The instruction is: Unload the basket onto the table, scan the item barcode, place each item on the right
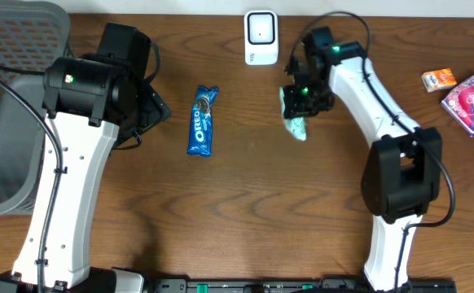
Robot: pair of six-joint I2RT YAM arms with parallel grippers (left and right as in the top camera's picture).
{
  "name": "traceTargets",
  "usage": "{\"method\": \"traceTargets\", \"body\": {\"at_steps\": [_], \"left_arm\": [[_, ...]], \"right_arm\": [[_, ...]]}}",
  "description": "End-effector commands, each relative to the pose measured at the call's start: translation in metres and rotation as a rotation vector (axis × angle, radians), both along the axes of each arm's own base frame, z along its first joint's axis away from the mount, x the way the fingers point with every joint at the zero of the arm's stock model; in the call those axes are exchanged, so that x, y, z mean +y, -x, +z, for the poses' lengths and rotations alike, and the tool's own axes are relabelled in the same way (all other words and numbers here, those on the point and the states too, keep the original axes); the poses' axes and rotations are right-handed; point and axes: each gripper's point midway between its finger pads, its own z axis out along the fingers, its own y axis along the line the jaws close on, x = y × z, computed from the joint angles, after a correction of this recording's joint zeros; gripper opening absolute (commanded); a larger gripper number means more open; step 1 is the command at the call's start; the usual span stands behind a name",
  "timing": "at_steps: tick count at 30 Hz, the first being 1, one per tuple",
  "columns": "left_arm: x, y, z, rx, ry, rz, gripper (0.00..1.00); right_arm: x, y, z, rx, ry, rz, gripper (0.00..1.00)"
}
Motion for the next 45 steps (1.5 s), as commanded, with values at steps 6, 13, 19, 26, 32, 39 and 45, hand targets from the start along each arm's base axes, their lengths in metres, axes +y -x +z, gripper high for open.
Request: {"method": "traceTargets", "body": {"at_steps": [6, 13, 19, 26, 32, 39, 45], "left_arm": [[0.004, 0.000, 0.000, 0.002, -0.020, 0.012, 0.98], [0.004, 0.000, 0.000, 0.002, -0.020, 0.012, 0.98], [0.004, 0.000, 0.000, 0.002, -0.020, 0.012, 0.98], [0.004, 0.000, 0.000, 0.002, -0.020, 0.012, 0.98], [0.004, 0.000, 0.000, 0.002, -0.020, 0.012, 0.98], [0.004, 0.000, 0.000, 0.002, -0.020, 0.012, 0.98], [0.004, 0.000, 0.000, 0.002, -0.020, 0.012, 0.98]], "right_arm": [[-0.013, -0.008, -0.001, -0.250, 0.494, -0.086, 0.13], [0.034, 0.005, -0.021, -0.283, 0.401, -0.073, 0.79], [0.028, -0.004, 0.008, -0.256, 0.352, -0.129, 0.96], [0.005, -0.018, 0.016, -0.091, 0.055, -0.186, 0.92], [-0.019, -0.020, 0.008, -0.029, -0.037, -0.209, 0.36], [0.007, -0.024, 0.010, -0.049, -0.122, -0.170, 0.12], [0.023, -0.018, 0.003, -0.045, -0.113, -0.135, 0.09]]}}
